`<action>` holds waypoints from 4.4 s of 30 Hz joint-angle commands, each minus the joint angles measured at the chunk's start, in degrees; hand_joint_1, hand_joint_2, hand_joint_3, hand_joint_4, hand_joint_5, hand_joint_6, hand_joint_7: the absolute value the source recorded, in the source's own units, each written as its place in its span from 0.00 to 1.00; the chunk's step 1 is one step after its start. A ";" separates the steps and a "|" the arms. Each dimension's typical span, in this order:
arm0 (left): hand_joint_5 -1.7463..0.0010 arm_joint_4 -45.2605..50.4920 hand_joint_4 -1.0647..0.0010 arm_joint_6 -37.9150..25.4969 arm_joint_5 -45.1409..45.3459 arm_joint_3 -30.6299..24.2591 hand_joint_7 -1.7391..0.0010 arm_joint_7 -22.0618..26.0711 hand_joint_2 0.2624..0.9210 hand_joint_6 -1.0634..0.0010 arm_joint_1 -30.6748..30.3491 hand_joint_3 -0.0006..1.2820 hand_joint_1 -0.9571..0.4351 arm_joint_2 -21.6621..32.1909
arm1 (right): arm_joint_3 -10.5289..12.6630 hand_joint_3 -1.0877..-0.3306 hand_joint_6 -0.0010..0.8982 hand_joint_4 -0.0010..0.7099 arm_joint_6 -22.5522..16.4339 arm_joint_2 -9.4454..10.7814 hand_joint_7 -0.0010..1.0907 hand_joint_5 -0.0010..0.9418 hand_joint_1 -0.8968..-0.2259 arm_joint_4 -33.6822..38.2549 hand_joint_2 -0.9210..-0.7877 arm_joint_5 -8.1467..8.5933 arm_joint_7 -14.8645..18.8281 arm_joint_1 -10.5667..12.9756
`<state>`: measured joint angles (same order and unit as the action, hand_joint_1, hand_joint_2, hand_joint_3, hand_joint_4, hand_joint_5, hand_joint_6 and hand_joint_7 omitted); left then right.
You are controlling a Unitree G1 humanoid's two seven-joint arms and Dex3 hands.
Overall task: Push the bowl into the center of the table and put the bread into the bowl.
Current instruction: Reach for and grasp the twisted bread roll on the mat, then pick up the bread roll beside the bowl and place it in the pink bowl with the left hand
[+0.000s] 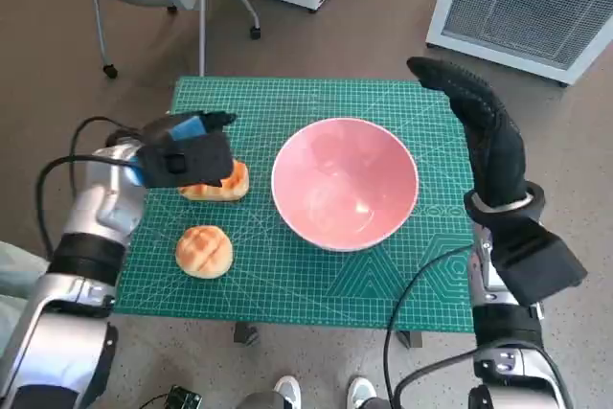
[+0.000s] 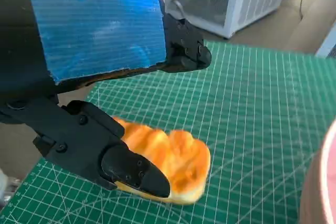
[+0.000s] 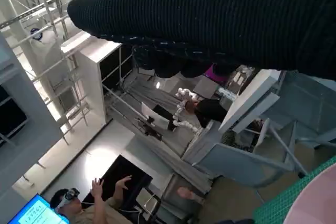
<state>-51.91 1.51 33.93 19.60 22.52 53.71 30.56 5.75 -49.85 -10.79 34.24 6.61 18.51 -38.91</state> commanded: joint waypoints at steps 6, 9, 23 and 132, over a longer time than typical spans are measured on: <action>1.00 -9.18 0.89 1.55 2.32 3.91 1.00 -3.19 0.69 0.72 2.57 0.00 0.53 -2.38 | -0.12 0.36 0.00 0.17 1.01 0.11 0.39 0.00 0.16 0.33 0.00 0.89 0.42 1.55; 1.00 -11.23 0.89 1.57 2.87 4.79 1.00 -4.27 0.69 0.72 2.97 0.00 0.54 -3.13 | -0.08 0.36 0.00 0.17 1.18 0.11 0.39 0.00 0.16 -0.12 0.00 1.03 0.40 1.76; 0.97 -17.47 0.74 0.40 4.56 7.83 0.98 -10.41 0.76 0.65 3.65 0.02 0.71 -5.81 | -0.08 0.36 0.00 0.17 1.86 0.39 0.39 0.00 0.17 -1.52 0.00 1.18 0.12 2.61; 1.00 39.44 1.00 8.84 -10.23 -1.09 1.00 10.51 0.68 0.83 -9.70 0.00 0.59 -6.03 | 0.26 0.37 0.00 0.19 4.09 1.38 0.41 0.00 0.18 -7.38 0.00 4.29 -0.78 8.04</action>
<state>-17.32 11.39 27.93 21.55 28.73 45.90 21.08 6.24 -46.80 -9.98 26.93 9.47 16.80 -32.26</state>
